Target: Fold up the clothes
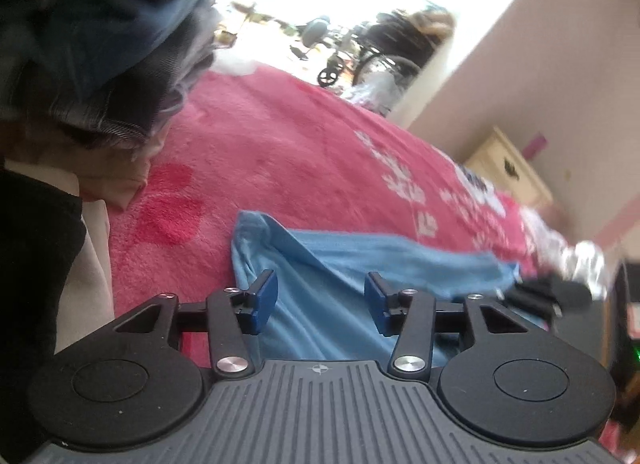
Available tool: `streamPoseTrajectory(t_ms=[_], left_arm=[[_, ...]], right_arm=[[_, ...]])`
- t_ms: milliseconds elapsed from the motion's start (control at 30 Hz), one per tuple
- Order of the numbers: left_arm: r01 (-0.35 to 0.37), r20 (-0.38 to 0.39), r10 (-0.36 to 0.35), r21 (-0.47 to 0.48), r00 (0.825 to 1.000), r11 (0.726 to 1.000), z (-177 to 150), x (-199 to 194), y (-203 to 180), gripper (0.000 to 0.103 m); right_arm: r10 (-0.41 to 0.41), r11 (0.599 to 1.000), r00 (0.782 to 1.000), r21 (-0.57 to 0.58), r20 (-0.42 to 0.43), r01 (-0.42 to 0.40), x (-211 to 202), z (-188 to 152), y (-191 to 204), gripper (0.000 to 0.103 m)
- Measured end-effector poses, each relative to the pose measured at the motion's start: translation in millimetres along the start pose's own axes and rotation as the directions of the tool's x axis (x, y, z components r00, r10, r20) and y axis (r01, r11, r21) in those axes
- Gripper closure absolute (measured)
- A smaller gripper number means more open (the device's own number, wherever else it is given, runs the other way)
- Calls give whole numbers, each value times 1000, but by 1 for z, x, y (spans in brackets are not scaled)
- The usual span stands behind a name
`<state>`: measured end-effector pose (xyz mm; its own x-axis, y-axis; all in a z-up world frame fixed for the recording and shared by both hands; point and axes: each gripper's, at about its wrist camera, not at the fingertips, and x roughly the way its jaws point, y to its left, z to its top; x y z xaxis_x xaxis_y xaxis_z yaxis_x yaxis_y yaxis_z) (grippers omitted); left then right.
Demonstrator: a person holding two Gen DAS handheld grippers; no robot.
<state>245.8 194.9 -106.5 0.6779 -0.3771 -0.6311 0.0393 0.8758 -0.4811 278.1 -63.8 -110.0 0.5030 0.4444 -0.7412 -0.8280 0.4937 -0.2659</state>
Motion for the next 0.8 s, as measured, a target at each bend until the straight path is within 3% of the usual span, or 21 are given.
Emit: streamPoseTrajectory(t_ms=[100, 200, 333, 400, 533, 667, 800], left_arm=[[-10, -18, 11, 86, 1000, 996, -11, -4, -11, 51], [-17, -35, 24, 172, 999, 985, -23, -8, -22, 50], [-25, -56, 43, 285, 998, 958, -38, -13, -36, 50], [-28, -65, 53, 339, 996, 940, -46, -16, -43, 50], [-35, -64, 58, 320, 996, 947, -45, -18, -36, 50], [-34, -58, 54, 303, 997, 952, -45, -24, -30, 50], [-40, -69, 61, 279, 996, 959, -48, -27, -26, 50]], right_arm=[[-36, 996, 999, -79, -4, 36, 12, 4, 7, 63], [-87, 995, 996, -57, 4, 87, 26, 15, -6, 63], [-141, 984, 990, 109, 5, 139, 44, 27, -43, 63], [-153, 957, 988, 251, 8, 146, 50, 29, -67, 63], [-159, 865, 987, 487, 29, 125, 45, 23, -105, 62], [-58, 839, 990, 544, 128, -21, 12, 14, -106, 63], [-85, 779, 991, 627, 106, 0, -20, -17, -127, 63]])
